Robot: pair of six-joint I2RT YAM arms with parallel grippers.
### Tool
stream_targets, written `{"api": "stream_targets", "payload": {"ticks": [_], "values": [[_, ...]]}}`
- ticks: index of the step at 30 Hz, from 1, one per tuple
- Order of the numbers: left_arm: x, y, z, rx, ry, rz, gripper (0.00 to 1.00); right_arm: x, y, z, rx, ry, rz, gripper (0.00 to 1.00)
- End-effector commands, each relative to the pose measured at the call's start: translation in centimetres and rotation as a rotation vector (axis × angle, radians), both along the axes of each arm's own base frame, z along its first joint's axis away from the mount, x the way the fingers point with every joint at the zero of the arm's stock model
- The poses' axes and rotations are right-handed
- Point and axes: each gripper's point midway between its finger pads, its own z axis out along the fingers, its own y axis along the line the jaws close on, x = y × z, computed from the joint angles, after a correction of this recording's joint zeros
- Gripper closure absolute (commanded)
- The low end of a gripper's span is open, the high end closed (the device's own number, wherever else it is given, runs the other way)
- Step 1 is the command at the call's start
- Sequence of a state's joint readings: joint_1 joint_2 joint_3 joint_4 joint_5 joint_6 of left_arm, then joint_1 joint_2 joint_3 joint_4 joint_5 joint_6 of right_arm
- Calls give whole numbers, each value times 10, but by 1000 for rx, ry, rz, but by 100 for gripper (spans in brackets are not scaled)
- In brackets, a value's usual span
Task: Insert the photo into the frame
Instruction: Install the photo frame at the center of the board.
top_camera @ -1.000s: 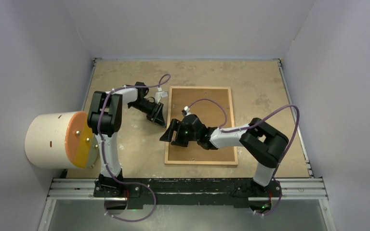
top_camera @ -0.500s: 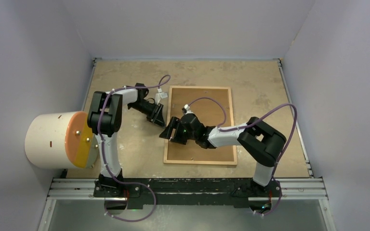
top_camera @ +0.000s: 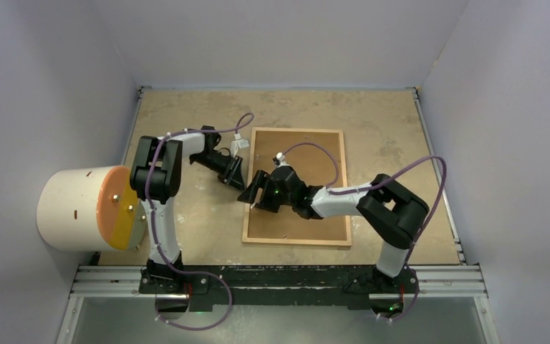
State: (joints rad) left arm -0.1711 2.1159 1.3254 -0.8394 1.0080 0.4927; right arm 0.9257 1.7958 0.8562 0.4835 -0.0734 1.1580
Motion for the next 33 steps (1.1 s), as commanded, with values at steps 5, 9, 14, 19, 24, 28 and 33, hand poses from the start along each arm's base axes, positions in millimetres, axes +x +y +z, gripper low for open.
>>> {"api": "stream_targets", "payload": {"ticks": [5,9,14,19,24,28,33], "values": [[56,16,27,-9,-124,85,70,91,-42,80,37,-200,-96,21],[76,11,32,-25,-127,119,67,125,-41,73,24,-208,-75,23],[85,3,24,-42,-109,138,66,165,-33,56,-4,-220,-50,25],[83,-4,10,-40,-91,135,66,188,-29,32,-32,-211,-46,27],[81,-6,0,-44,-66,135,68,197,-27,16,-41,-195,-40,28],[78,-6,-5,-35,-67,129,70,199,-23,7,-37,-182,-32,29],[75,-5,-10,-30,-61,125,72,207,-16,-2,-32,-176,-29,31]]}}
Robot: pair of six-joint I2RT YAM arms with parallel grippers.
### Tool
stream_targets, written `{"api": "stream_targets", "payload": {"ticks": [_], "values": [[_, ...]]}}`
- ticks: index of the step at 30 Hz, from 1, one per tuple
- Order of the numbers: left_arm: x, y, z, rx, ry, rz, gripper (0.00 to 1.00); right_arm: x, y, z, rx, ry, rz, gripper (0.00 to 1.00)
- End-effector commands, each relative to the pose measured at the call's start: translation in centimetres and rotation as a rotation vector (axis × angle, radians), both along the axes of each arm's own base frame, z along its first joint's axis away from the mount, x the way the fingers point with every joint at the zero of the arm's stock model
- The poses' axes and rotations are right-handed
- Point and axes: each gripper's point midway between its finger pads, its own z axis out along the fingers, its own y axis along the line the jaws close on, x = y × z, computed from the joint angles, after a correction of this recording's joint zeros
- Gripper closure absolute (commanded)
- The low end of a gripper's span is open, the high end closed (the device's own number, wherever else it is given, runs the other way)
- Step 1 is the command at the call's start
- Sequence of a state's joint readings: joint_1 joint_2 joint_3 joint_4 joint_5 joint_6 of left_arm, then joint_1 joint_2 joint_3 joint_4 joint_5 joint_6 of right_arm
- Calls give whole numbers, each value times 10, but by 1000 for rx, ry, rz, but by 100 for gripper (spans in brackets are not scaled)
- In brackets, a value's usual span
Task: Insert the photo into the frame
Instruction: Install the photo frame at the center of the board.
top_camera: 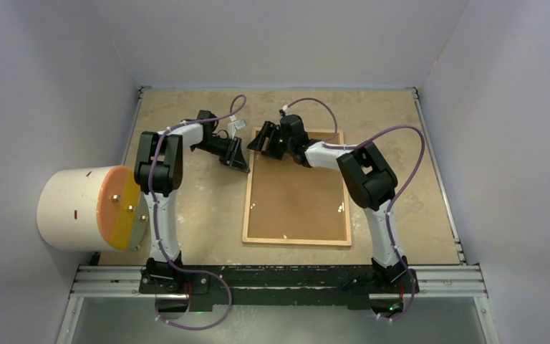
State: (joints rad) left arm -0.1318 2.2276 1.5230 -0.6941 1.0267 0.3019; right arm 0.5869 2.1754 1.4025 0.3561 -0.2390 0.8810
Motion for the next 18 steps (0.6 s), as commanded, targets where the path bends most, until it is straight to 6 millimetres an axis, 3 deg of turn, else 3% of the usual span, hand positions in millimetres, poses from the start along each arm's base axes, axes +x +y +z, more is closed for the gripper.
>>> {"api": "stream_targets", "payload": {"ticks": [1,12,18], "values": [[-5,-1,-15,7,4,-14,72,8,9,-1,8,-15,27,31],[-10,1,-20,15,2,-19,72,-8,11,-5,16,48,37,33],[-11,3,-20,28,-4,-25,72,-19,-6,0,-20,56,0,33]]}}
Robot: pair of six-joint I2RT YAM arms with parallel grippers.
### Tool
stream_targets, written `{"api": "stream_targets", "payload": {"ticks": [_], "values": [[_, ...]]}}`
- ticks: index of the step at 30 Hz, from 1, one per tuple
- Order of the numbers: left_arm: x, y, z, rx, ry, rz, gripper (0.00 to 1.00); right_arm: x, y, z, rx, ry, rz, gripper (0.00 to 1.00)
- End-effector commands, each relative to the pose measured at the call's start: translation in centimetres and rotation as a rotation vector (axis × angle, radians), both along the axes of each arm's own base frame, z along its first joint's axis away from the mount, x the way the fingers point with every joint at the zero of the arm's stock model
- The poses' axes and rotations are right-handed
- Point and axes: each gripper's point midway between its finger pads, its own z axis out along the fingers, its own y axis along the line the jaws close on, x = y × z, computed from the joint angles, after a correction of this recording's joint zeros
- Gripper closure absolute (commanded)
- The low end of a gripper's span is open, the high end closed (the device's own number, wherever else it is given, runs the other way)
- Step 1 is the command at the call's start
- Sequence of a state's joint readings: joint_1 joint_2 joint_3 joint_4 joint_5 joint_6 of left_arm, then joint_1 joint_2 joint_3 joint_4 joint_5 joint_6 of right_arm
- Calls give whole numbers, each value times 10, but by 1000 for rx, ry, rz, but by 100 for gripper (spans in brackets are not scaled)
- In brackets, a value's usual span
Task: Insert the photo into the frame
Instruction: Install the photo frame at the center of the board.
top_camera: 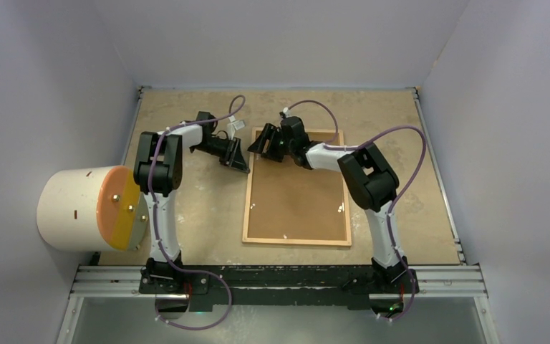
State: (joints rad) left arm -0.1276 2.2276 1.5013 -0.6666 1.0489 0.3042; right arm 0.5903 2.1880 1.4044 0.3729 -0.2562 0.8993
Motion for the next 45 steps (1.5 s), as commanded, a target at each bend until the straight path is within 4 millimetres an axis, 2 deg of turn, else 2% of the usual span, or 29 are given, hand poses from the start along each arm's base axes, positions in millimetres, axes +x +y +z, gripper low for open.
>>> {"api": "stream_targets", "payload": {"ticks": [1,4,9,20,28,30,34,38,45], "values": [[-10,3,-19,51,-1,-25,72,-17,-12,4,-51,33,-9,33],[-10,3,-19,53,-2,-26,72,-14,-12,8,-48,12,-13,33],[-11,4,-19,54,-3,-27,72,-17,-4,2,-7,33,7,33],[-11,5,-20,62,-5,-26,72,-23,20,-3,33,82,40,33],[-14,6,-22,69,-7,-30,72,-18,13,-11,-8,86,2,33],[-15,6,-22,69,-7,-33,73,-19,10,-1,-12,68,9,34],[-16,7,-23,73,-9,-37,73,-23,-8,12,-84,33,-4,33],[-16,8,-21,76,-15,-39,73,-21,-21,9,-122,23,-23,33],[-16,8,-21,76,-16,-39,73,-10,-14,3,-102,10,-17,33]]}}
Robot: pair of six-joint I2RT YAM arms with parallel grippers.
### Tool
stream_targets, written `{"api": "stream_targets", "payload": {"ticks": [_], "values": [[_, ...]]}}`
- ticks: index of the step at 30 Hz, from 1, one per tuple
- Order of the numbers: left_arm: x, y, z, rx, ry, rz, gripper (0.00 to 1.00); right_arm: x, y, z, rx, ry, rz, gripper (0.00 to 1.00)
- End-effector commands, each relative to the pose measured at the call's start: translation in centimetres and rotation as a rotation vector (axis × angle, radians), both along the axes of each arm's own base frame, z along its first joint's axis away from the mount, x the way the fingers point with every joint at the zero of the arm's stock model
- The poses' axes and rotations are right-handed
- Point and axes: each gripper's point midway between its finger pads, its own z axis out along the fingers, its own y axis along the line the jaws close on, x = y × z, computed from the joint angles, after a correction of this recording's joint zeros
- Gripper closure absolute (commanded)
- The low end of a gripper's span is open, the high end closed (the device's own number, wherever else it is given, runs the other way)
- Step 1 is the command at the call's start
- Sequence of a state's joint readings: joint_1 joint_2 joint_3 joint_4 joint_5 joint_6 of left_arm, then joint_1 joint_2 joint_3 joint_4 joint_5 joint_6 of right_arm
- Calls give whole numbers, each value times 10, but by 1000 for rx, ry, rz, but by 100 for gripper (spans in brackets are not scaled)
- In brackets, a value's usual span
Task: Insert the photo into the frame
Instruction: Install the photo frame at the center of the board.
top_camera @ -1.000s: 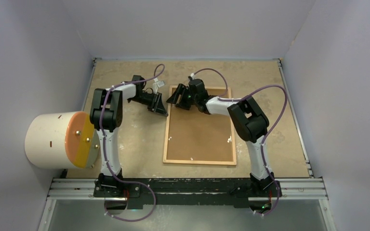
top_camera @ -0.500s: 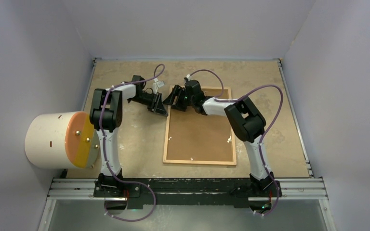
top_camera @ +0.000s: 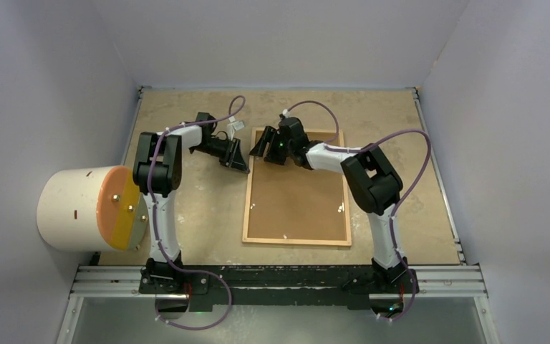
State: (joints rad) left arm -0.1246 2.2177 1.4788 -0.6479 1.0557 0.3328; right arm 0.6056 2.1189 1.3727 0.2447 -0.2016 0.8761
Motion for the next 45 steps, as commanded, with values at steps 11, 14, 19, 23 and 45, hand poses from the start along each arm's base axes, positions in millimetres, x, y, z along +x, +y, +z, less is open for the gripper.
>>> {"api": "stream_targets", "payload": {"ticks": [11,14,19,23,45], "values": [[-13,7,-21,86,16,-23,73,4,18,-4,48,3,32,34],[-13,6,-20,83,14,-23,73,5,19,-5,44,3,28,35],[-13,6,-19,84,13,-23,73,7,22,-6,53,7,25,35],[-14,7,-20,85,14,-24,73,7,26,-7,78,24,21,36],[-17,8,-22,94,9,-36,74,-13,3,-5,50,69,-105,35]]}}
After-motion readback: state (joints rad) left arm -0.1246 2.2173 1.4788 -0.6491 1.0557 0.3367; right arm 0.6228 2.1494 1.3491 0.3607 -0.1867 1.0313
